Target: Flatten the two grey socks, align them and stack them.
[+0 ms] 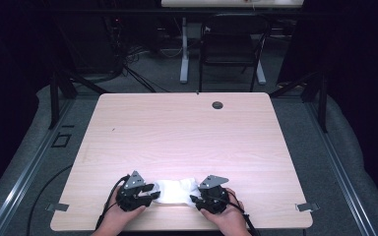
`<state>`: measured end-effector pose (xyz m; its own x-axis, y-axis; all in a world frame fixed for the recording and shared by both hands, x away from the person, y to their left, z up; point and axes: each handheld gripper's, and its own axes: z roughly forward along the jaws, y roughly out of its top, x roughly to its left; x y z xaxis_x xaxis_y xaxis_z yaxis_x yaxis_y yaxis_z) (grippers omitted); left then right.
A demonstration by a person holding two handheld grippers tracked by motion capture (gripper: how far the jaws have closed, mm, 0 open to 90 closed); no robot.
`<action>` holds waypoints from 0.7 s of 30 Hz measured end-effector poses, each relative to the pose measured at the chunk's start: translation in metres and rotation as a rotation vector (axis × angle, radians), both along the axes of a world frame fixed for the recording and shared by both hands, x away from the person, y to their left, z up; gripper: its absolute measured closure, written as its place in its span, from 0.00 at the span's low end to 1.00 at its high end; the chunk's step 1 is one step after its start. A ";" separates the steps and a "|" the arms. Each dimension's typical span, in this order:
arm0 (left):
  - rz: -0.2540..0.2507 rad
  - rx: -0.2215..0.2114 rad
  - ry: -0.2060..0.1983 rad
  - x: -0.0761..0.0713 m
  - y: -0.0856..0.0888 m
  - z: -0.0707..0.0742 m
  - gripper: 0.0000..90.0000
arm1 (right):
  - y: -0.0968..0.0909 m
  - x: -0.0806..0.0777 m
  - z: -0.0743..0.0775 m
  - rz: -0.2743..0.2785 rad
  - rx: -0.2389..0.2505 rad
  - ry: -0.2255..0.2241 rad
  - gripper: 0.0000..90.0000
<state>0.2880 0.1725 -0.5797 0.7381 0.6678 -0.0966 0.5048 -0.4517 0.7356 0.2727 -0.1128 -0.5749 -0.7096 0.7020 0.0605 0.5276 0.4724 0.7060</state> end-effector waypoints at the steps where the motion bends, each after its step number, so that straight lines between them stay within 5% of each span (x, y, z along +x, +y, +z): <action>1: -0.001 -0.004 0.000 0.000 0.000 0.000 0.66 | 0.000 0.000 0.000 -0.001 -0.001 0.006 0.63; 10: -0.008 -0.008 -0.027 0.002 -0.001 -0.003 0.66 | -0.004 0.001 -0.001 -0.008 -0.003 0.012 0.67; 21: 0.038 -0.050 -0.006 0.016 0.000 -0.004 0.70 | -0.006 0.014 -0.003 -0.063 0.020 -0.002 0.68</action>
<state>0.3040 0.1722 -0.5842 0.7128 0.6900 -0.1261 0.5167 -0.3950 0.7596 0.2872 -0.1186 -0.5780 -0.6644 0.7437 0.0739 0.5545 0.4242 0.7159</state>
